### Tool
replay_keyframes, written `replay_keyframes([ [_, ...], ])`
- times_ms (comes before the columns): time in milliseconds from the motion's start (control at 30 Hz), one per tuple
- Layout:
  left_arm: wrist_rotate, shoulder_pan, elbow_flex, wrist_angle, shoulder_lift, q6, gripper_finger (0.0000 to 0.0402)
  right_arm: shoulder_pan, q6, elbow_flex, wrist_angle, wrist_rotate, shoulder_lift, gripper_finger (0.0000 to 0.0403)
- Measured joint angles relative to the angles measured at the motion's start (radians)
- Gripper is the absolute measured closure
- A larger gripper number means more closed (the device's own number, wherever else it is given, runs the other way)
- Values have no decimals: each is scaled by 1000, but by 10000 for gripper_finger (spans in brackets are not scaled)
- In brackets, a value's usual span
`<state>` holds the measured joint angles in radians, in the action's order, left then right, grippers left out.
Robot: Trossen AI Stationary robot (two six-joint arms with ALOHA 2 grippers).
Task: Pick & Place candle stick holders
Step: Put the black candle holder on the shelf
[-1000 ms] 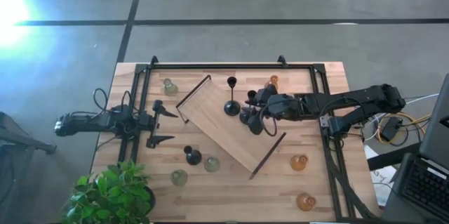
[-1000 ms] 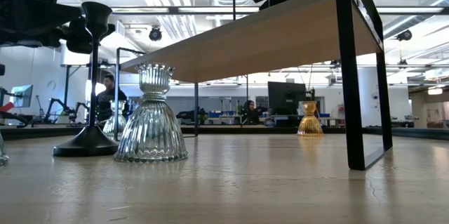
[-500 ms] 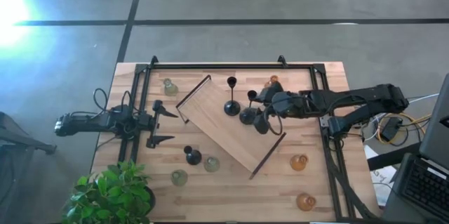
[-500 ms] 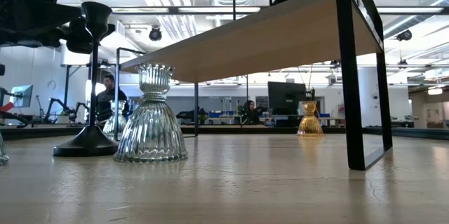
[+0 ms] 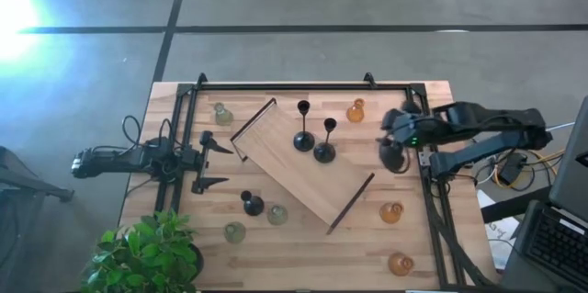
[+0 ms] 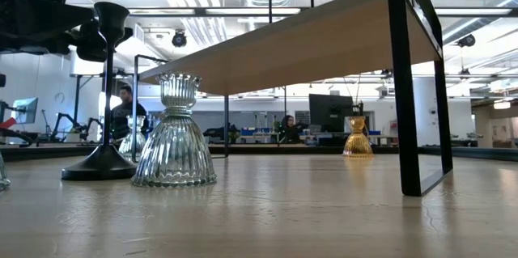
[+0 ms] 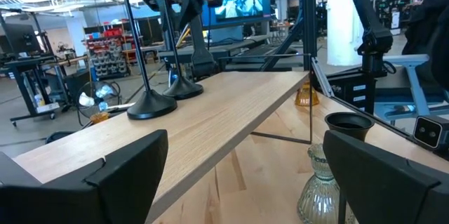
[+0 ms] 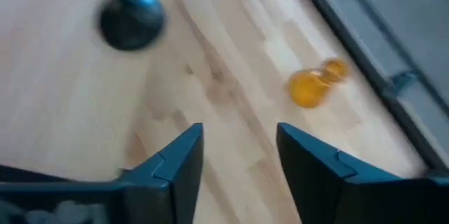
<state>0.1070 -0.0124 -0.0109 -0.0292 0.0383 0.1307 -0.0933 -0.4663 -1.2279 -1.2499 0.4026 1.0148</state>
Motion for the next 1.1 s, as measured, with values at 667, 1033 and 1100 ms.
replay_keyframes([
  [667, 0, 0, 0, 0, 0, 0, 19, 0, 14, 545, 439, -37, -780, 395],
  [1033, 0, 0, 0, -2, 0, 0, 19, 0, 5, 612, 445, 17, -1014, 394],
  [1100, 0, 0, 0, -3, 0, 0, 19, 0, 5, 611, 446, 16, -1014, 394],
])
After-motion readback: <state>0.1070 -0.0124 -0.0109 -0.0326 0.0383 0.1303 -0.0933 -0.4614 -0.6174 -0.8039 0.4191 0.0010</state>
